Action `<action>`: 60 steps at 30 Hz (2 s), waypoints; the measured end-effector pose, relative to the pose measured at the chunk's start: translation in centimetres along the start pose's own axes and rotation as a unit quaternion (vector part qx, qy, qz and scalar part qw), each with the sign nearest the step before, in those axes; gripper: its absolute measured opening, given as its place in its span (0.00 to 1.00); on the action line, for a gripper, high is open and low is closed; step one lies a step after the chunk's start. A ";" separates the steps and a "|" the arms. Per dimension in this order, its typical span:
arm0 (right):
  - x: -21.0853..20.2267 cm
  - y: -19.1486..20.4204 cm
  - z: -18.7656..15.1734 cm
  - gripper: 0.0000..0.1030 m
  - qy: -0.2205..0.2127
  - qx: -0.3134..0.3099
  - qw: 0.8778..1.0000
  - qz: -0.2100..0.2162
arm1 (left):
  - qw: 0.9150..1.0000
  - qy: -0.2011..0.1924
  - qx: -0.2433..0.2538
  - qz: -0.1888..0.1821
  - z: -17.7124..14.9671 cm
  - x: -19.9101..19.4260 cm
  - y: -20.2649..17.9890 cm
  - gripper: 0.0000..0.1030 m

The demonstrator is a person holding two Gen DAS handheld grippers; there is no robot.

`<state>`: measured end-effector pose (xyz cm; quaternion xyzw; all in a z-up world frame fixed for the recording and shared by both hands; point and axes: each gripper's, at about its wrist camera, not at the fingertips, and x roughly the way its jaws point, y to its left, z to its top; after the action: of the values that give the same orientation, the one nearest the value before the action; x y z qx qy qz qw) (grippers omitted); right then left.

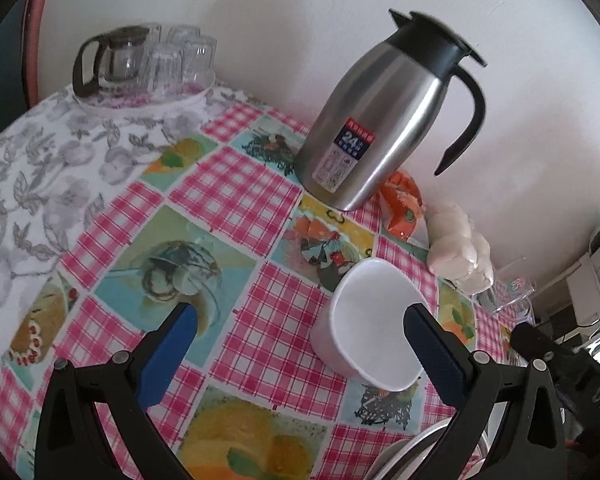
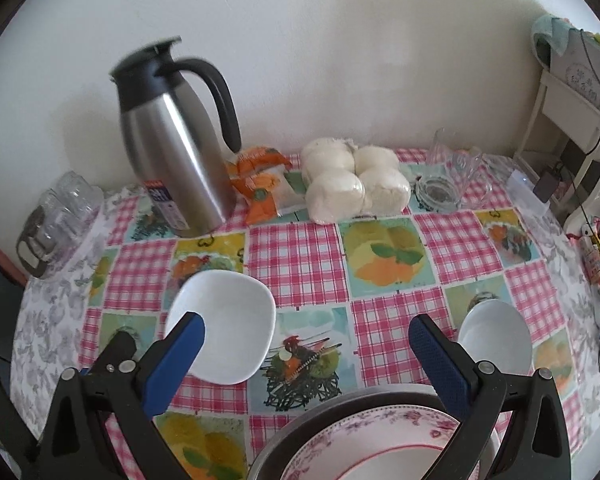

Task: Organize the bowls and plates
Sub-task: 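Grasp the white square bowl rim with the right tool, then lift the white square bowl with the right tool and carry it over the basin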

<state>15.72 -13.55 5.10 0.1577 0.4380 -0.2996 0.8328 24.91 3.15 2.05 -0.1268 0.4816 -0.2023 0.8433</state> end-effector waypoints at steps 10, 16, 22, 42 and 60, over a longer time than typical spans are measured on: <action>5.0 0.5 -0.4 0.98 0.043 0.003 0.999 -0.019 | 0.999 0.041 -0.016 -0.005 -0.3 3.9 0.5 0.78; 6.9 1.2 -0.7 0.83 0.059 0.000 0.998 -0.022 | 0.998 0.060 -0.015 -0.014 -0.7 5.3 0.2 0.58; 8.2 1.5 -0.9 0.70 0.072 0.000 0.997 -0.027 | 0.997 0.069 -0.015 -0.022 -0.8 6.1 0.1 0.55; 11.3 1.4 -1.6 0.48 0.103 0.012 0.994 -0.017 | 0.995 0.094 -0.024 -0.033 -2.0 8.5 -0.1 0.46; 10.2 2.9 -2.0 0.14 0.098 -0.009 0.995 0.013 | 0.990 0.107 -0.038 -0.084 -2.5 8.5 0.6 0.27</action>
<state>20.76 -14.00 -4.43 0.1846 0.5184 -0.2682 0.7907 26.79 -0.36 -5.91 -0.1761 0.5642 -0.2660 0.7615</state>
